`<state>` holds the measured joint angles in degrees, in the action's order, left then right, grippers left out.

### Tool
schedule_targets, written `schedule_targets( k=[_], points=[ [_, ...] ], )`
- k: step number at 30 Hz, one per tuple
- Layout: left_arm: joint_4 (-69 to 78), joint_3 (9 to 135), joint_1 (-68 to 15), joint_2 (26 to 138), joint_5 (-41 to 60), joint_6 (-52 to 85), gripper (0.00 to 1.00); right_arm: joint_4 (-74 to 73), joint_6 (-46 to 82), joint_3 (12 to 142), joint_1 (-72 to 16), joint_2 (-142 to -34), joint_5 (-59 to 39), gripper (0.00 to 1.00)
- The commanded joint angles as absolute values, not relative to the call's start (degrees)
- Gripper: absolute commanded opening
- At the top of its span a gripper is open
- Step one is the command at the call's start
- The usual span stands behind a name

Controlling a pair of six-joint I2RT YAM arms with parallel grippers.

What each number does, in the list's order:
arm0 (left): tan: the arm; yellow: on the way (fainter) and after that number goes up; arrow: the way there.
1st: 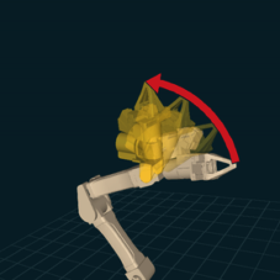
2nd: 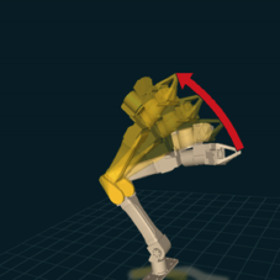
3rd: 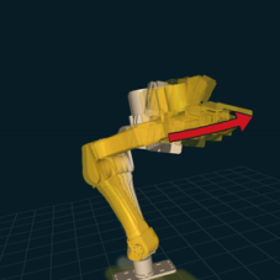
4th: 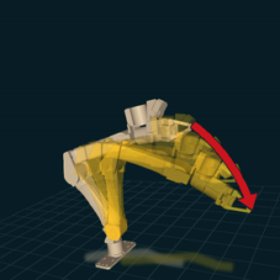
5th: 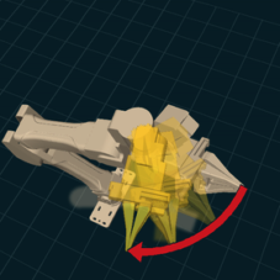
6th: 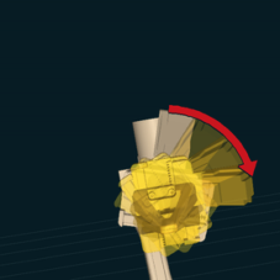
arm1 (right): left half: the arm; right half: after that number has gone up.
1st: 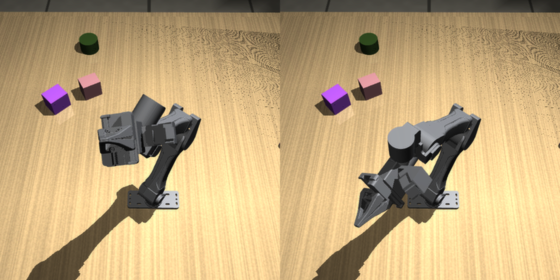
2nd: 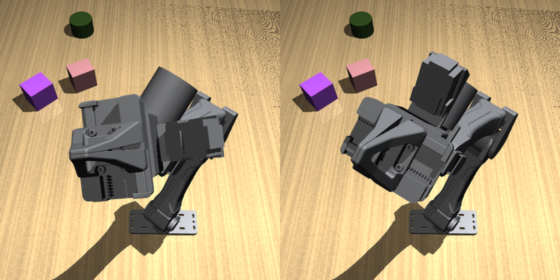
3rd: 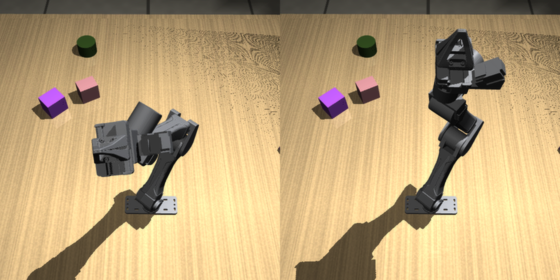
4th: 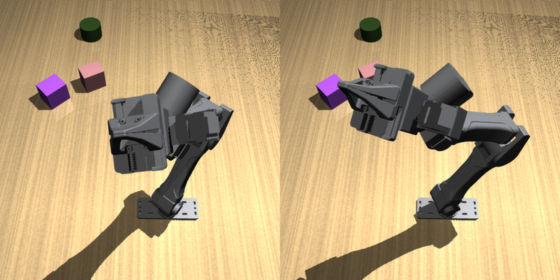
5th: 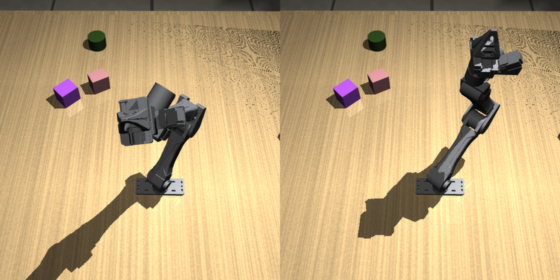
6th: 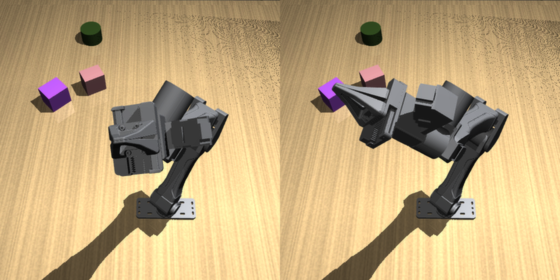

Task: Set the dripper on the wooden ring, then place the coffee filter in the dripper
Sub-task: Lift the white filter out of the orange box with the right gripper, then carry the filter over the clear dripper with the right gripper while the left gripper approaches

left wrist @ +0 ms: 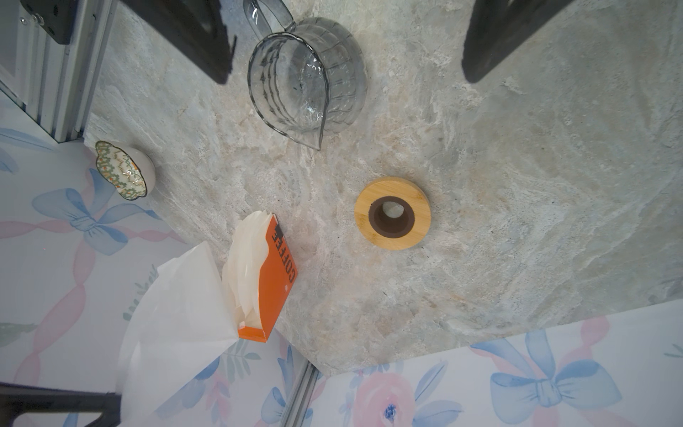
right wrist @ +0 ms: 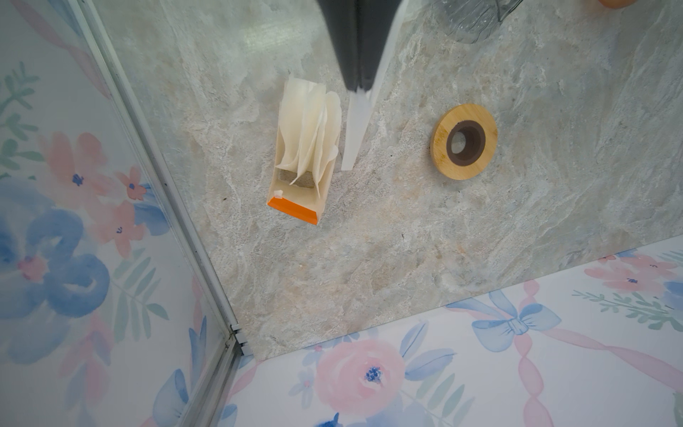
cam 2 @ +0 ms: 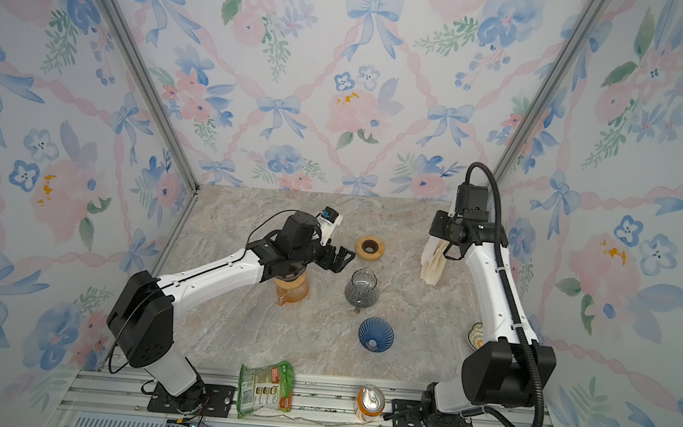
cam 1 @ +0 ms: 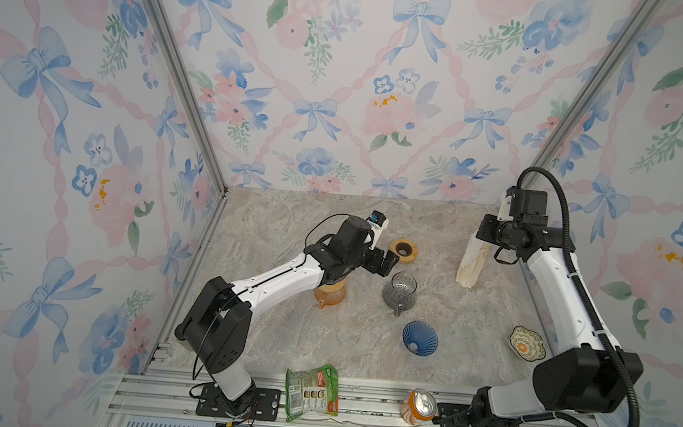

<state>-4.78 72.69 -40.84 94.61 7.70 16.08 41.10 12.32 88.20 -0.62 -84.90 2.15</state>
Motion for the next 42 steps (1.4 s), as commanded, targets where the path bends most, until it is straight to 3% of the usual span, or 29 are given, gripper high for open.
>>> schedule_targets(
  k=[1,20,42],
  points=[
    [-5.08,73.48,-40.74,93.12,7.47,15.74,0.98,43.25,11.16,91.15,-2.35,-82.25,-0.49,0.00],
    [-12.71,68.66,-37.03,79.63,-0.04,14.23,0.98,42.89,10.16,100.81,-20.87,-87.48,-7.32,0.00],
    [-18.04,55.37,-30.17,57.56,-1.93,18.46,0.98,43.83,13.57,114.37,-35.72,-100.73,-16.79,0.00]
  ],
)
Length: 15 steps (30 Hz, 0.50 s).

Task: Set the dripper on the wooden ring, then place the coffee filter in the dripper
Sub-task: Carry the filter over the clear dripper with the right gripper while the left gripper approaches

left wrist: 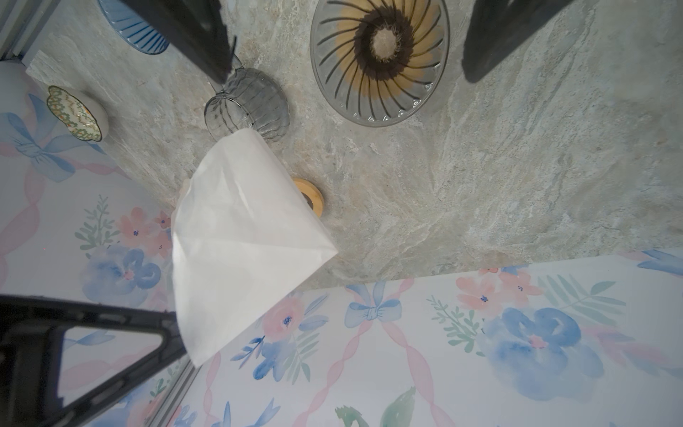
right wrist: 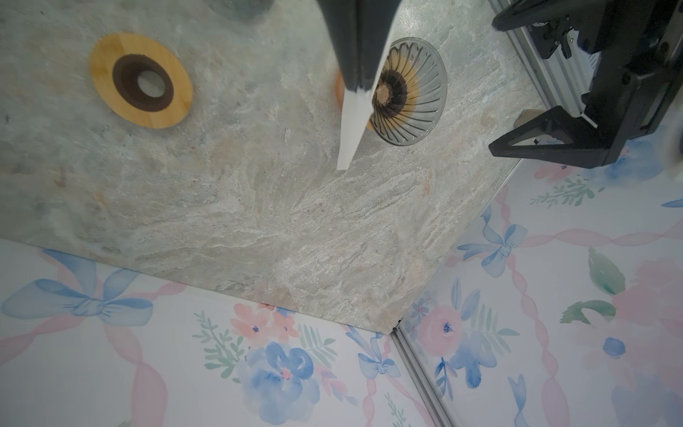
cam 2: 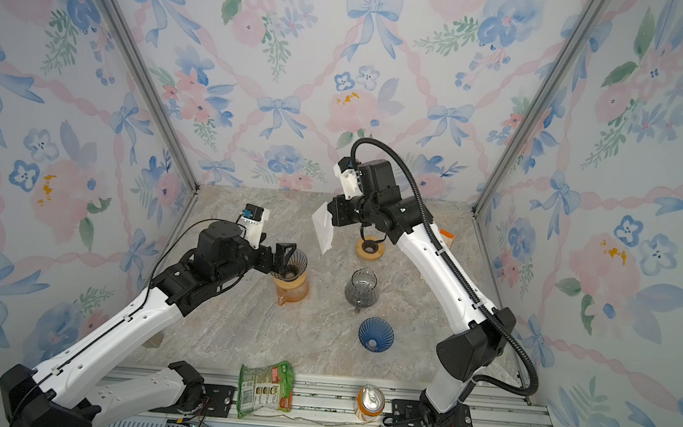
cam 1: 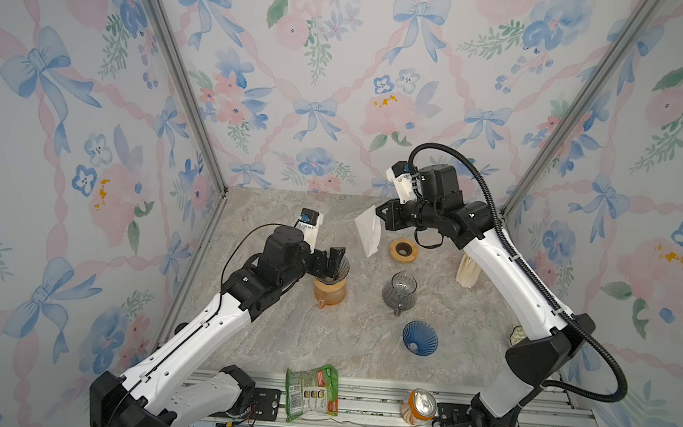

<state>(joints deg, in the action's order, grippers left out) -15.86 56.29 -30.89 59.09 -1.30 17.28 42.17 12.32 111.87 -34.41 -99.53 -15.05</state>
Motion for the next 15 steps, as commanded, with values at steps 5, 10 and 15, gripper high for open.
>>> schedule_targets(
  k=[5,10,15],
  points=[
    [-22.32,55.15,-29.36,55.58,-2.11,17.80,0.98,47.08,13.89,117.25,-38.11,-103.02,-18.01,0.00],
    [-24.22,54.67,-28.83,54.50,-1.87,17.67,0.98,50.31,13.88,119.09,-39.65,-104.06,-20.01,0.00],
    [-24.43,53.99,-28.65,55.19,-2.14,17.64,0.98,51.58,13.08,118.35,-41.47,-103.89,-20.89,0.00]
  ],
)
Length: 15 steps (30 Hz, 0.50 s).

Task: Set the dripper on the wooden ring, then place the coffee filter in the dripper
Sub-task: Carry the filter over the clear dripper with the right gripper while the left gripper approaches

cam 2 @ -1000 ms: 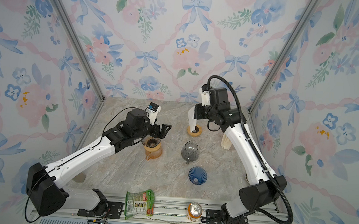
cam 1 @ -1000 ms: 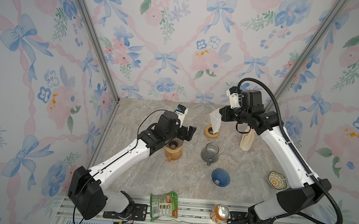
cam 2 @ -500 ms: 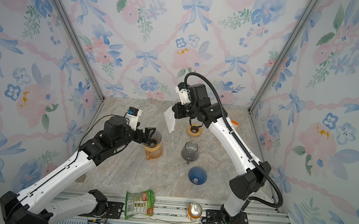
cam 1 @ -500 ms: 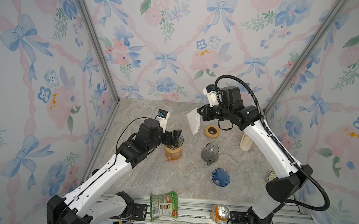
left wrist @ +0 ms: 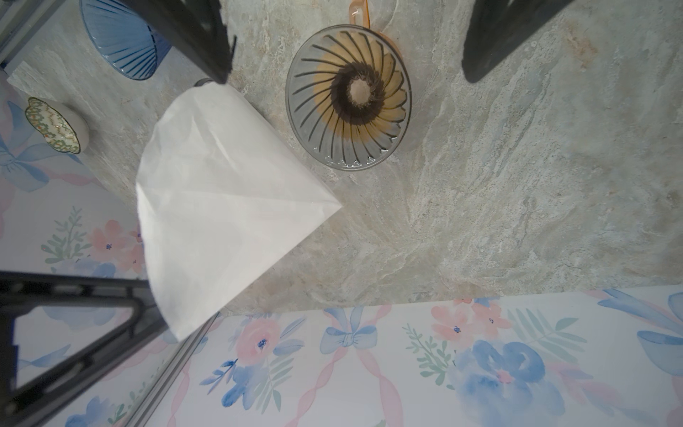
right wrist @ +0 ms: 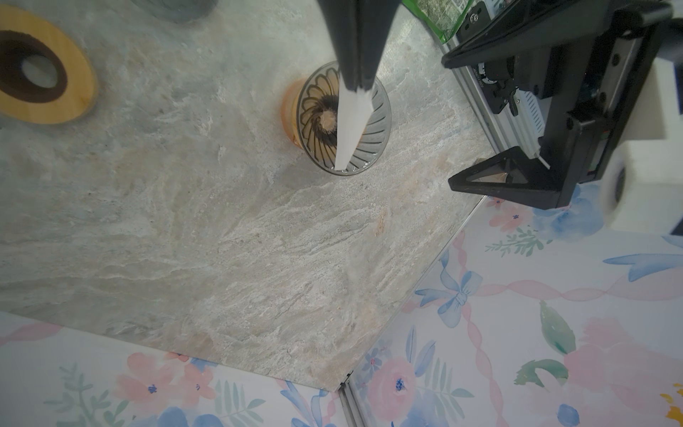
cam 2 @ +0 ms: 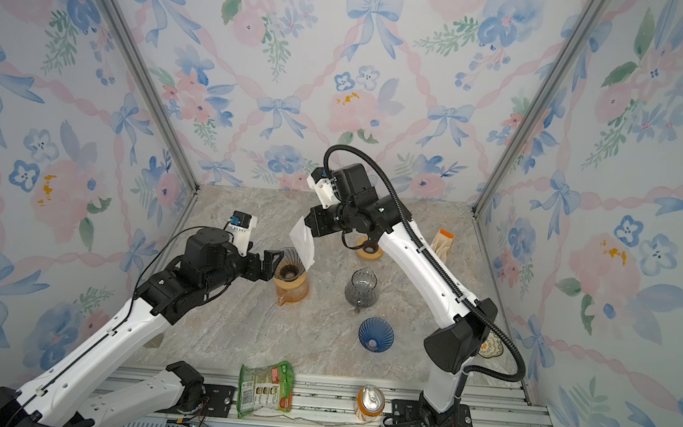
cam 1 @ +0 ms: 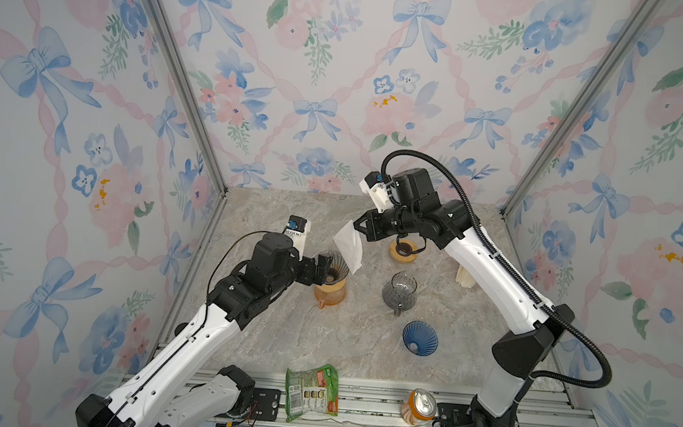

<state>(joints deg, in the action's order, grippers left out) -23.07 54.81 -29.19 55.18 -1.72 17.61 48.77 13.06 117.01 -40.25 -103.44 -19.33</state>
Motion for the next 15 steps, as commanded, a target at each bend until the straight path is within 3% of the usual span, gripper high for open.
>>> schedule_targets(
  k=[1,15],
  points=[
    [-24.43,53.81,-28.65,55.36,-2.24,17.81,0.98,51.59,12.94,118.09,-41.86,-103.76,-21.08,0.00],
    [-24.37,52.78,-28.66,55.52,-0.49,20.26,0.98,66.78,12.68,129.85,-43.51,-110.17,-20.75,0.00]
  ],
)
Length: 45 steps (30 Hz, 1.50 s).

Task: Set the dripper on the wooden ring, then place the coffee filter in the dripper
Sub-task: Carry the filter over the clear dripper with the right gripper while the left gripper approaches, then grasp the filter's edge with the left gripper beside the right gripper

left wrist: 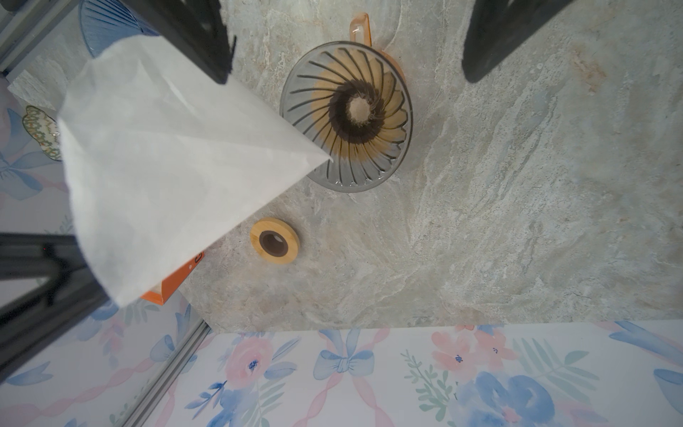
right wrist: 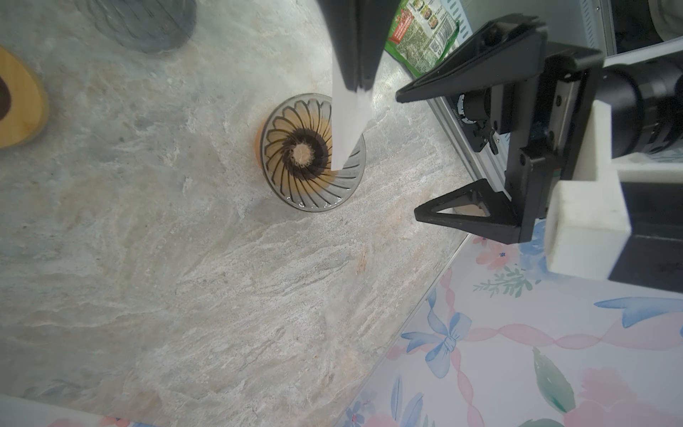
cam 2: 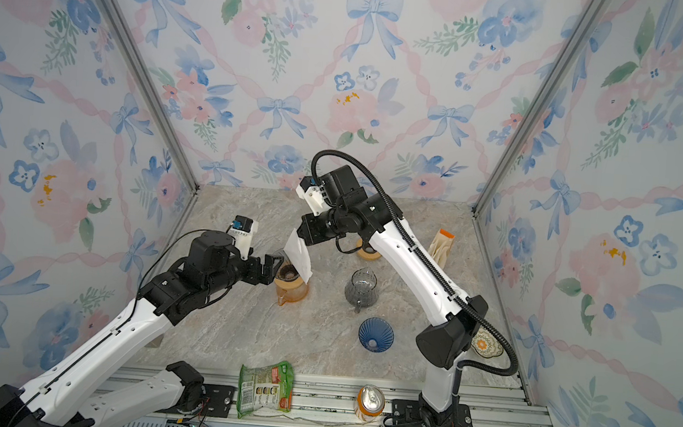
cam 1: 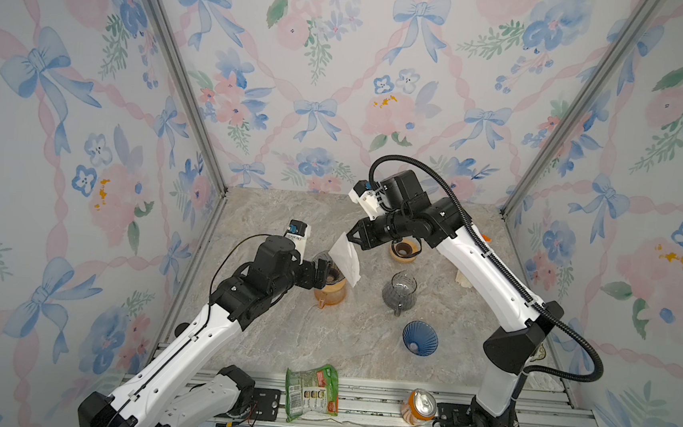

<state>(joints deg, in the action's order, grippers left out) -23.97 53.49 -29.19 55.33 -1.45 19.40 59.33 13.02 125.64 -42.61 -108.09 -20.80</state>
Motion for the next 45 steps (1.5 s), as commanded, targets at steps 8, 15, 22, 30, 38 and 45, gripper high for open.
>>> schedule_targets(
  k=[8,15,22,30,38,45],
  points=[
    [-24.46,53.88,-28.66,57.38,-0.19,19.95,0.98,74.55,14.43,136.67,-44.10,-115.97,-19.19,0.00],
    [-24.43,54.40,-28.65,58.23,0.01,19.86,0.98,73.57,18.81,139.54,-44.13,-120.05,-16.96,0.00],
    [-24.35,55.49,-28.65,60.08,0.77,19.50,0.98,73.39,22.52,143.91,-43.64,-124.99,-15.20,0.00],
    [-24.20,57.19,-28.66,64.38,1.14,19.94,0.98,71.06,24.35,142.98,-42.42,-125.78,-15.27,0.05],
    [-24.08,60.70,-28.74,67.17,3.06,20.30,0.98,71.10,24.70,142.75,-41.32,-125.91,-15.47,0.02],
    [-24.07,62.67,-29.87,67.48,3.96,19.94,0.98,67.94,25.96,138.40,-40.80,-123.40,-15.82,0.02]
  ],
)
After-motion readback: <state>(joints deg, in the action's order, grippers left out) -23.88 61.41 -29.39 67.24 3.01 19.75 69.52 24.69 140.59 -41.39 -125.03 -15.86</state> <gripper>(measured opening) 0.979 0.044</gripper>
